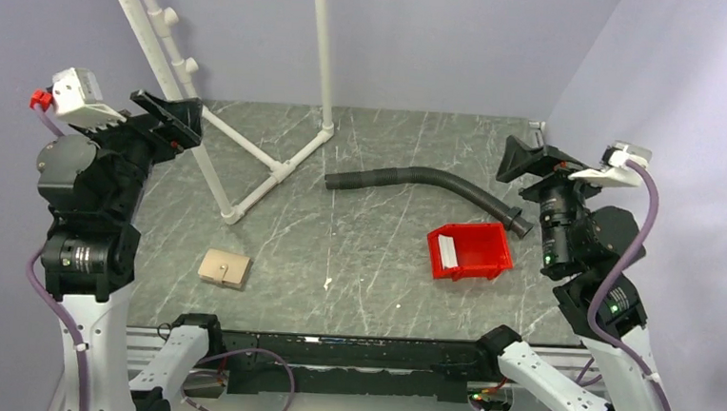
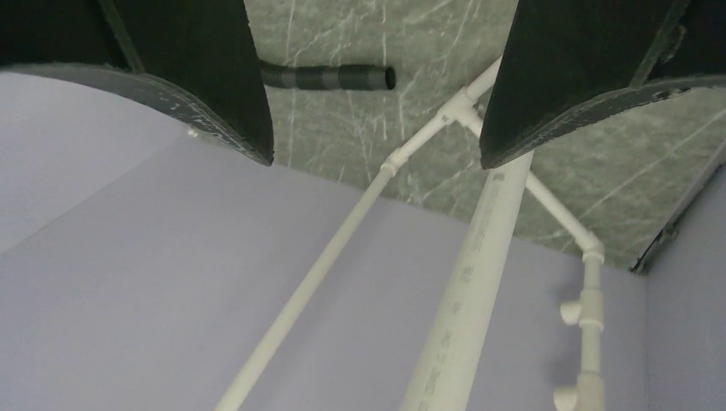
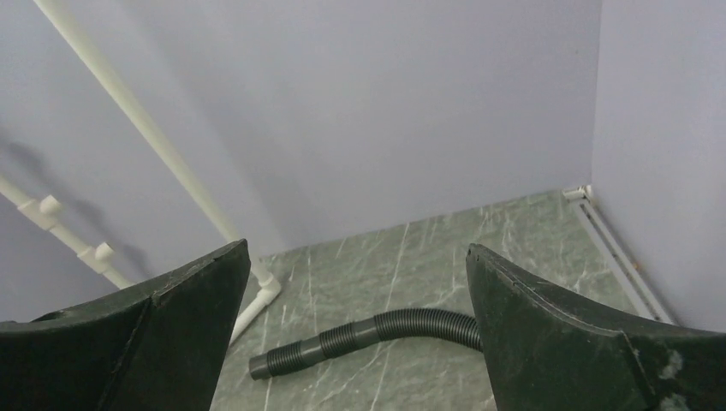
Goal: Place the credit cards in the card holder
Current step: Move the card holder to the center of the board, then open the card holder at the center of the board.
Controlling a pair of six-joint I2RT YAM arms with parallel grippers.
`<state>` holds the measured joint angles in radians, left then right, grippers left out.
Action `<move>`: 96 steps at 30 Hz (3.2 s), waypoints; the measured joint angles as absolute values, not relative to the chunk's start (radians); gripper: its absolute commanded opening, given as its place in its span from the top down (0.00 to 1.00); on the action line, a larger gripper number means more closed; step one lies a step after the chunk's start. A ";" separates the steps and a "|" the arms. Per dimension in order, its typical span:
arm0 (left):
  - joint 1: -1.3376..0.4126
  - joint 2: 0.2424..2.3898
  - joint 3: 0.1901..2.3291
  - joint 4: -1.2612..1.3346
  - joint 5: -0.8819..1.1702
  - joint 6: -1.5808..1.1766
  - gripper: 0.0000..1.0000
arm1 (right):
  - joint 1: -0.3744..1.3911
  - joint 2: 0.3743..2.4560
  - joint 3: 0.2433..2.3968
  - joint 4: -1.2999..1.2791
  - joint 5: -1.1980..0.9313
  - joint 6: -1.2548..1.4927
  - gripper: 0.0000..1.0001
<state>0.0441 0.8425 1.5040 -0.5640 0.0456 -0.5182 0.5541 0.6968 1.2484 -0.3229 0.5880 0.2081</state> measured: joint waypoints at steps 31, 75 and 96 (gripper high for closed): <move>0.170 0.932 0.621 -0.862 -0.081 -1.121 0.01 | 0.551 1.291 1.068 -0.295 -0.335 0.419 0.00; -0.253 1.062 0.564 -0.389 0.162 -0.785 0.48 | 0.773 1.857 1.066 0.044 -0.388 0.612 0.23; -0.249 1.334 0.489 -0.131 0.249 -0.869 0.87 | 0.835 2.022 1.046 0.418 -0.342 0.817 0.78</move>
